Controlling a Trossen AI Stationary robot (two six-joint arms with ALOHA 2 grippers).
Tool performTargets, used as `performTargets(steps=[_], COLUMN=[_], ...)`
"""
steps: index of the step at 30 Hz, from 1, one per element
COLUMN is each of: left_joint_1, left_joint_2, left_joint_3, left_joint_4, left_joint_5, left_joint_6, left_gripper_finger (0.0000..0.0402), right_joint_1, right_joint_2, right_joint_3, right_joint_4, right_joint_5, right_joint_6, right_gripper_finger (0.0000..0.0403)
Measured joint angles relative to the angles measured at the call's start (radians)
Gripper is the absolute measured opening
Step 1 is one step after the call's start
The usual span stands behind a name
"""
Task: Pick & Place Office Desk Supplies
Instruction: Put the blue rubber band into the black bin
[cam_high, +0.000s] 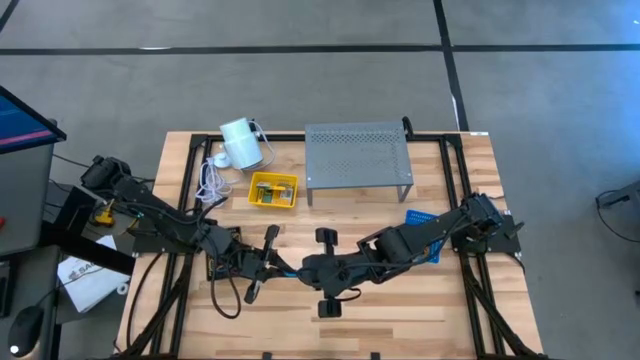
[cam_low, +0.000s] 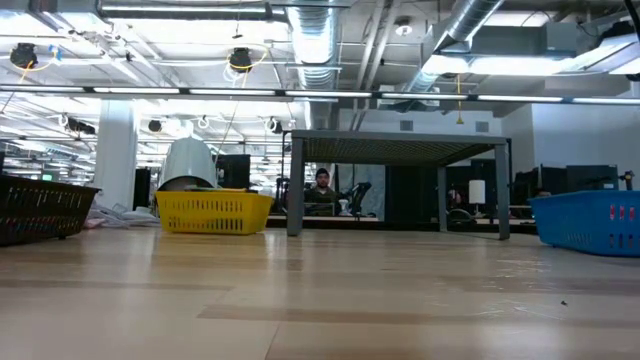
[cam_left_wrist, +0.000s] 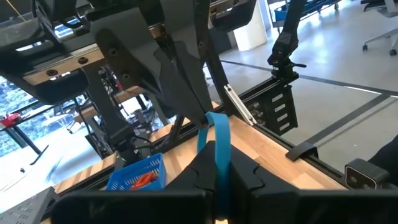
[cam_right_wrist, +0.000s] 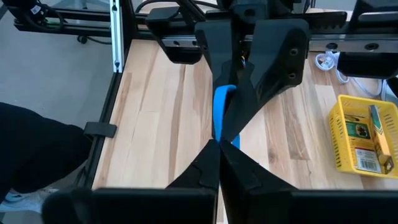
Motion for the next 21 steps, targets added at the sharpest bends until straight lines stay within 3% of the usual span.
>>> performTargets(steps=[5, 13, 17, 21], left_joint_1=[0.000, 0.001, 0.001, -0.006], left_joint_2=[0.000, -0.005, -0.034, -0.101], left_joint_3=[0.000, 0.000, 0.000, 0.000], left_joint_4=[-0.009, -0.072, -0.199, -0.413], left_joint_5=[-0.009, -0.092, -0.165, -0.242], left_joint_6=[0.000, -0.008, -0.096, -0.287], left_gripper_finger=[0.0001, 0.0000, 0.0000, 0.0000], right_joint_1=[-0.009, -0.029, -0.027, -0.024], right_joint_2=[0.000, 0.000, -0.002, -0.036], right_joint_3=[0.000, 0.000, 0.000, -0.002], right_joint_4=[-0.004, -0.008, -0.031, -0.124], right_joint_5=[-0.005, 0.002, 0.116, 0.205], right_joint_6=[0.049, 0.071, 0.076, 0.110], right_gripper_finger=[0.0033, 0.0162, 0.0201, 0.0208])
